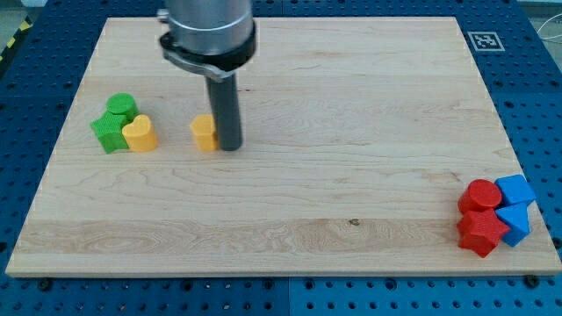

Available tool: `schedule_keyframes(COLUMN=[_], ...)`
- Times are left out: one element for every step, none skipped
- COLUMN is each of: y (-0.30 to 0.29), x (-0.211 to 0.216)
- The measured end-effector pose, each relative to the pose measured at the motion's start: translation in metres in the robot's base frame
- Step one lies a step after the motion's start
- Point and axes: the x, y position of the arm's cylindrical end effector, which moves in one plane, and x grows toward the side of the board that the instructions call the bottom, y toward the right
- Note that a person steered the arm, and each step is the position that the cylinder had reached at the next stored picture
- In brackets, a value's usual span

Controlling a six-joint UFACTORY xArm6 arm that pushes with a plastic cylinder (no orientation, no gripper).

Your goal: Move yellow hexagon towards green circle

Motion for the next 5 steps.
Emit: schedule_keyframes(y=[-0.029,-0.034,-0.034,-0.034,-0.035], x=[-0.019,-0.023,-0.023,-0.025,-0.032])
